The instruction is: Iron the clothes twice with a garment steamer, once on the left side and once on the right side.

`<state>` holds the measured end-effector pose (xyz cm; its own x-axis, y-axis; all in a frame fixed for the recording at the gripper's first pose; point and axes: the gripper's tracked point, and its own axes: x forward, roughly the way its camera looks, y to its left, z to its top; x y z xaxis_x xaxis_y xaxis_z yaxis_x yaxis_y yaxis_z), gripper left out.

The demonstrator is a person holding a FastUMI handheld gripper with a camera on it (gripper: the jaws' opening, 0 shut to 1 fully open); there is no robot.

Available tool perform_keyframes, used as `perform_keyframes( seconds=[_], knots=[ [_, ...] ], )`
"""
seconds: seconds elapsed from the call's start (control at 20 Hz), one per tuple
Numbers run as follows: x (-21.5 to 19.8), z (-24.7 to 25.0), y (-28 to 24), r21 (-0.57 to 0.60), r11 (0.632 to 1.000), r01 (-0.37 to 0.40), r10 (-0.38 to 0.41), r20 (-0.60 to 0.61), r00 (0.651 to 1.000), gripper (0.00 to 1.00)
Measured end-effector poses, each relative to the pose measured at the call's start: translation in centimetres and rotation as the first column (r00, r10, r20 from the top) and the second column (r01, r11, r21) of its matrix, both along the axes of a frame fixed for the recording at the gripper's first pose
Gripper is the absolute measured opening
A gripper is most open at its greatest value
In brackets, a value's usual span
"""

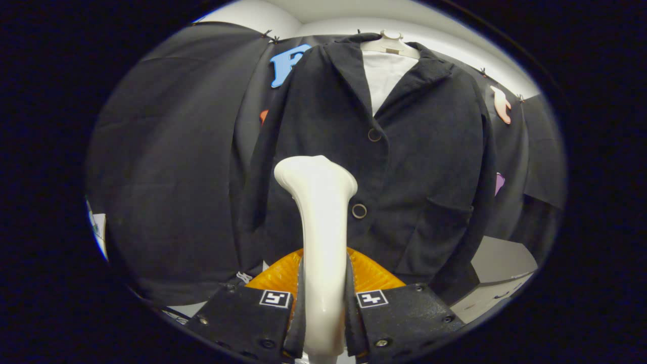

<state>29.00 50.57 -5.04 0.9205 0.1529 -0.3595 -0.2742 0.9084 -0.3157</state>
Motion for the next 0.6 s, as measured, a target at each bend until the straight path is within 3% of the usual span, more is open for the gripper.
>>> perform_keyframes(
  seconds=[0.6],
  knots=[
    [-1.4,-7.9,-2.5,-0.079,0.997,0.024,-0.036,-0.15,0.988,0.34]
  ],
)
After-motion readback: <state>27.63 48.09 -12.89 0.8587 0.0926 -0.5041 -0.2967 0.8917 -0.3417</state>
